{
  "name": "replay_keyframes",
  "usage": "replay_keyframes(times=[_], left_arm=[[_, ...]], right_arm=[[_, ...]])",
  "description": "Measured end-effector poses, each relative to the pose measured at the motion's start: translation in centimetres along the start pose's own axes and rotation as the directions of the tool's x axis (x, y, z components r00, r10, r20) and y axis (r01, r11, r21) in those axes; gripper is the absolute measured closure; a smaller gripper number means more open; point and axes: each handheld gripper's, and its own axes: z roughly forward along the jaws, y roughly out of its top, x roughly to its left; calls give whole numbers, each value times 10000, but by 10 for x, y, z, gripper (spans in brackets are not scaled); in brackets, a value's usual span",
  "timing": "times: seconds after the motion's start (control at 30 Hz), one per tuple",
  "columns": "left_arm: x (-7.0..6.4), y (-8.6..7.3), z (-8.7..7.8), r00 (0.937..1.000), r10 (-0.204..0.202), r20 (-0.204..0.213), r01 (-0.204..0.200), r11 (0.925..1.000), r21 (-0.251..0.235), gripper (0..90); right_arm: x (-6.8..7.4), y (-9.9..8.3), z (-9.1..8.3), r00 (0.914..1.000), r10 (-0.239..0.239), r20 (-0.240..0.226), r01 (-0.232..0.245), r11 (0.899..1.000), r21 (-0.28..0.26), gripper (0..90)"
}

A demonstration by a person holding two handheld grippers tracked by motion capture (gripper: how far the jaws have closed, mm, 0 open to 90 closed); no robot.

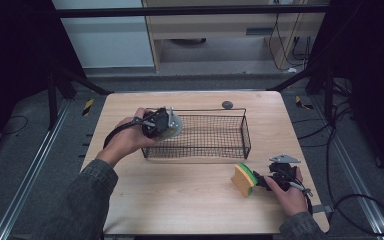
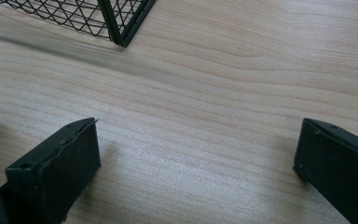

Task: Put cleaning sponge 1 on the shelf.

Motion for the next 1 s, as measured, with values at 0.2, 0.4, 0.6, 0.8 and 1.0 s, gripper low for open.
replay_keyframes(times=[0.2, 0.4, 0.6, 0.8, 1.0], left_arm=[[-1, -2, 5, 9999, -47, 125, 46, 9999, 95, 700], [-1, -2, 9, 9997, 0, 232, -2, 9999, 123, 700], [-1, -1, 14, 9994, -17, 345, 11, 9999, 164, 700], [-1, 1, 21, 9984, 32, 564, -45, 9997, 238, 700], [-1, 3, 35, 9957, -38, 928, -2, 9990, 440, 699]], right_arm=[[0, 0, 0, 10000, 0, -7, 0, 10000, 0, 4], [0, 0, 0, 10000, -23, 3, 23, 10000, -16, 4], [0, 0, 0, 10000, -1, 2, 1, 10000, 0, 4], [0, 0, 0, 10000, -2, 1, 2, 10000, 2, 4], [0, 0, 0, 10000, -43, 19, 43, 10000, -11, 4]])
